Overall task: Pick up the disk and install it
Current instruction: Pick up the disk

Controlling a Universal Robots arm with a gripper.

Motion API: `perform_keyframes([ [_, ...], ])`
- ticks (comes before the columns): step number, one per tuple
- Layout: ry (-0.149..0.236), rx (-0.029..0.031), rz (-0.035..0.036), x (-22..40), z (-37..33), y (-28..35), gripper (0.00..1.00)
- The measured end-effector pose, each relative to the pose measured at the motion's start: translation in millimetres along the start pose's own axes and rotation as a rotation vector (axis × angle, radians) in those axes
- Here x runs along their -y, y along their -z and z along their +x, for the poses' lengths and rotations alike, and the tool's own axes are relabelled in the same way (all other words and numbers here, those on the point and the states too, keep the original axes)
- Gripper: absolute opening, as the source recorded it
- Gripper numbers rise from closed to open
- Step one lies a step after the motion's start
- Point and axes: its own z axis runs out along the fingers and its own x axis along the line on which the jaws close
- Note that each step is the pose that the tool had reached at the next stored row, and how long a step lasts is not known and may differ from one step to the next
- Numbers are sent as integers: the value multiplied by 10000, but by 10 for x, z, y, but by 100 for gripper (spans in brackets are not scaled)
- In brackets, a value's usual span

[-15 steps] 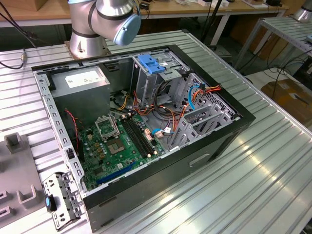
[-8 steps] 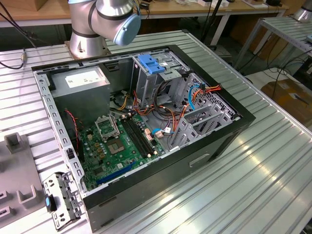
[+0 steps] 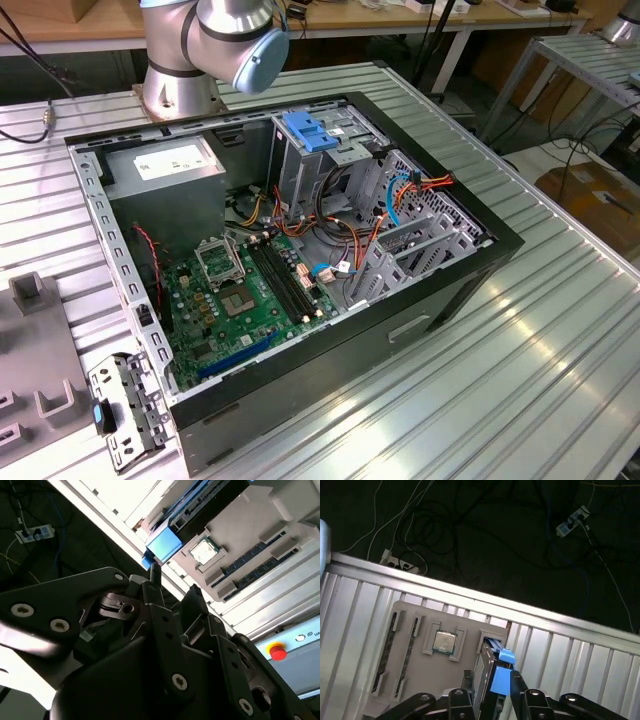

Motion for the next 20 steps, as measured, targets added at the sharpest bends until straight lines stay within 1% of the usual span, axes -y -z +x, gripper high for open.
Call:
perform_keyframes([
  [2, -309, 14, 3, 1, 1, -24, 43],
  [3, -731, 34, 7, 6, 2, -69, 50],
  [5, -1276, 59, 13, 16, 4, -136, 50],
  [6, -1408, 63, 13, 18, 4, -151, 50],
  [10, -1893, 67, 15, 24, 6, -196, 50],
  [14, -2198, 81, 29, 42, 10, -220, 50],
  [15, -2234, 79, 50, 45, 10, -222, 50],
  [17, -2254, 72, 120, 47, 12, -228, 50],
  [18, -2301, 71, 143, 48, 12, -234, 50],
  [19, -2386, 72, 159, 48, 12, -239, 50],
  [20, -2626, 80, 178, 49, 11, -251, 50],
])
